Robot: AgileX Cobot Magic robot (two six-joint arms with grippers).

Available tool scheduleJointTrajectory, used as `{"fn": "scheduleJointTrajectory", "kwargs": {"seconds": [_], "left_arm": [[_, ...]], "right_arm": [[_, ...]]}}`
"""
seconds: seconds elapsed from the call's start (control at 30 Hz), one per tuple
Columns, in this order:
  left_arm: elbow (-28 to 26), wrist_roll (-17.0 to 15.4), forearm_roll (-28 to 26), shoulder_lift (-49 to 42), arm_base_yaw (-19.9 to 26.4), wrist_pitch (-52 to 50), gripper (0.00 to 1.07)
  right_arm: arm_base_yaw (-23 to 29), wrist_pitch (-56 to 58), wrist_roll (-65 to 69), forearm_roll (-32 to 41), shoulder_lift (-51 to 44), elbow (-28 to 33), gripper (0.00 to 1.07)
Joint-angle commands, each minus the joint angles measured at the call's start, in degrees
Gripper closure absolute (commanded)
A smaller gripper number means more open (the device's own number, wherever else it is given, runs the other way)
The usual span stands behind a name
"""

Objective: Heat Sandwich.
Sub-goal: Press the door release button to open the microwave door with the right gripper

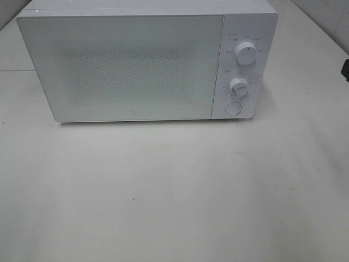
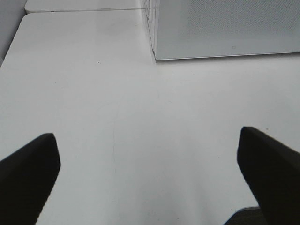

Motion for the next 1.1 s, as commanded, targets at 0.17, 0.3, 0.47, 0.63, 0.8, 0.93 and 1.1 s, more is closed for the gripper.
{"fn": "scheduleJointTrajectory", "kwargs": {"seconds": [0.17, 0.3, 0.47, 0.63, 0.8, 0.93, 1.1], "left_arm": [[0.2, -0.4, -0.2, -1.7, 0.1, -0.1, 0.09], [0.2, -0.4, -0.2, -1.7, 0.1, -0.1, 0.09], [0.2, -0.4, -0.2, -1.7, 0.1, -0.1, 0.09], [0.2, -0.4, -0.2, -1.7, 0.1, -0.1, 0.09], [0.2, -0.4, -0.2, -1.7, 0.1, -0.1, 0.09], [0.2, -0.4, -0.2, -1.7, 0.1, -0.1, 0.09], [0.2, -0.4, -0.2, -1.7, 0.1, -0.1, 0.09]], "right_arm": [[-0.2, -9.6, 0.7, 1.1, -0.1, 4.6, 0.32], [-0.2, -13.2, 0.7, 2.0, 1.9, 6.1, 0.32], [4.4, -18.0, 0.1, 2.4, 9.3, 7.0, 0.32], [13.7, -26.5, -7.4, 10.7, 16.6, 8.1, 0.32], [22.5, -35.1, -12.7, 22.0, 22.5, 8.0, 0.32], [28.9, -41.0, -13.6, 28.1, 26.8, 8.0, 0.32], [34.9, -43.9, -13.9, 33.9, 32.3, 7.3, 0.32]]}}
